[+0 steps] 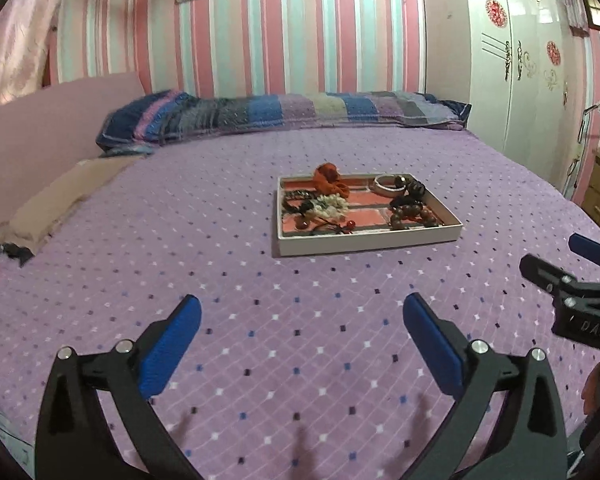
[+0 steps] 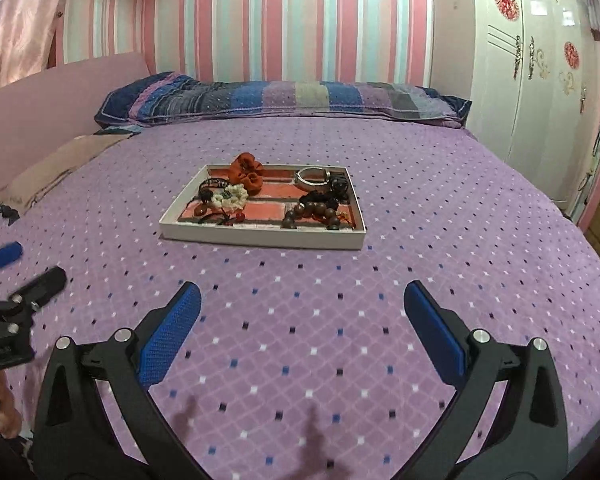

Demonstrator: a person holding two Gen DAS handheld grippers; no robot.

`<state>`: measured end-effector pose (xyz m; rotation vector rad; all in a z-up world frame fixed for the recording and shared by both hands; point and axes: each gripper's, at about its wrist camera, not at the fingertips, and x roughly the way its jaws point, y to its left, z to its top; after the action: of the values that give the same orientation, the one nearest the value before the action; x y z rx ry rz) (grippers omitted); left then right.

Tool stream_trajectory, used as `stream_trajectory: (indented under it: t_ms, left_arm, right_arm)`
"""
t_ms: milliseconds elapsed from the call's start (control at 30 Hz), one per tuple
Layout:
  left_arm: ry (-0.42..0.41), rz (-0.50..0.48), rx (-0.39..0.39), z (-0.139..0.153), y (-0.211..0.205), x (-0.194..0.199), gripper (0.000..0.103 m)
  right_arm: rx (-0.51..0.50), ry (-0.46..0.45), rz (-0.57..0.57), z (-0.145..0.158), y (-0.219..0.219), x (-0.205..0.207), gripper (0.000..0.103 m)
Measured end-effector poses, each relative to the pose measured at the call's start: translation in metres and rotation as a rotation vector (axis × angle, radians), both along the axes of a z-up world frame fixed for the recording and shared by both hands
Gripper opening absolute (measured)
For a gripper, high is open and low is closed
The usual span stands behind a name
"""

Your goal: Organize jewelry

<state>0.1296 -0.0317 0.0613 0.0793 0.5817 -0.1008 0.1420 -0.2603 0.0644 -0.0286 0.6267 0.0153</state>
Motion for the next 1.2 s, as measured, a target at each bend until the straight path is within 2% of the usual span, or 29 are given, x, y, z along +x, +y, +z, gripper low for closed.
stream_trajectory:
  t_ms: [167, 300, 500, 667, 1200]
  left_arm:
    - [-0.023, 0.045, -0.039, 0.007, 0.014, -0.021, 0.099]
    - [-0.014, 0.066, -0.035, 0.007, 0.019, -0.033, 0.099]
    - [-0.037, 0.075, -0.030, 0.003, 0.024, -0.050, 0.099]
    - [-0.035, 0.072, -0.062, 0.002, 0.023, -0.052, 0.099]
    - [-0.050, 0.066, -0.049, 0.003, 0.018, -0.051, 0.099]
  right_arm:
    - [0.023, 0.003, -0.035, -0.002, 0.000, -0.025, 0.099]
    - [-0.006, -0.027, -0.068, 0.001, -0.001, -0.044, 0.099]
    - [0.003, -0.071, -0.073, 0.007, -0.006, -0.068, 0.099]
    - [-0.004, -0.071, -0.071, 0.006, -0.005, -0.071, 0.099]
    - [-0.011, -0.090, -0.075, 0.009, -0.004, -0.072, 0.099]
